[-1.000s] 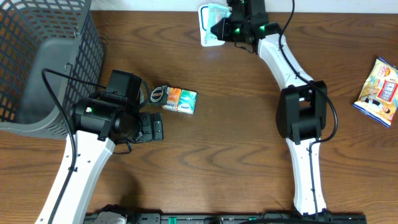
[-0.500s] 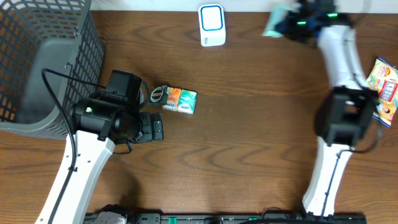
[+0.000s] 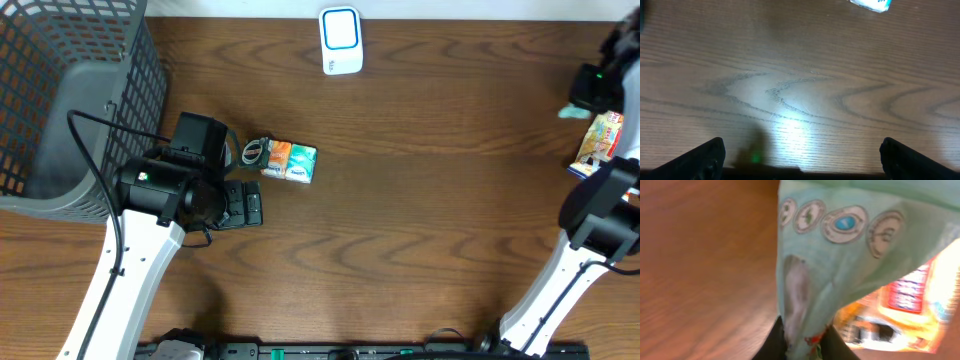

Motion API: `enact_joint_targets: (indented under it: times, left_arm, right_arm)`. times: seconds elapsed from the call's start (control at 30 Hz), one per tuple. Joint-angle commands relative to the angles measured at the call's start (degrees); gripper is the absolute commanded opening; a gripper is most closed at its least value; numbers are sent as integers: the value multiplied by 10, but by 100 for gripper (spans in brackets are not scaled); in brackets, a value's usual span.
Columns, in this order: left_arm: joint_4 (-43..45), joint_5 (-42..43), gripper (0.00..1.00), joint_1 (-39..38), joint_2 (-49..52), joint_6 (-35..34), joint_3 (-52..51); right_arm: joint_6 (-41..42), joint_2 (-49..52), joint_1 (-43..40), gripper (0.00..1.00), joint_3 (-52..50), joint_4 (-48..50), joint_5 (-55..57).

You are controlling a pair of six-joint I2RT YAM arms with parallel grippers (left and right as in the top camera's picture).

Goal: Scan the item barcode
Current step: 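Move the green pouch right and drop it by the yellow packet, then move the right gripper left to the green tissue pack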

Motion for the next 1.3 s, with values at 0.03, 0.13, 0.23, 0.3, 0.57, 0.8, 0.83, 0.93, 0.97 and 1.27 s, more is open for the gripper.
enact_joint_targets:
  times: [0.03,0.13,0.23,0.3,0.57,0.8,0.83,0.93,0.97,1.27]
  left_arm:
    - [-1,5,98,2,2,-5,-2]
    - [-2,5,98,2,2,-5,-2]
    - [-1,5,98,2,2,-5,-2]
    - [-2,5,98,2,2,-5,-2]
    - [-1,5,98,2,2,-5,-2]
    - [-2,5,98,2,2,-5,-2]
    - [-2,5,98,2,2,-5,-2]
    - [-1,5,98,2,2,-5,-2]
    - [-2,5,98,2,2,-5,-2]
    - [-2,5,98,2,2,-5,-2]
  right_arm:
    - [-21,1,-28,44,-11,4,42]
    - [-21,2,-35,57,-13,8,9]
    - [-21,2,-33,59,-13,9,-18]
    - [-21,2,-31,59,-12,8,-39]
    - [-22,1,-1,60,-12,10,-290]
    - [-36,1,71,63,-12,15,-564]
    - [-36,1,86,63,-12,5,-576]
    - [-36,2,136,52,-12,-30,-576]
    - [-36,2,152,47,-13,-38,-568]
    - [-34,2,348,20,-33,-74,-364]
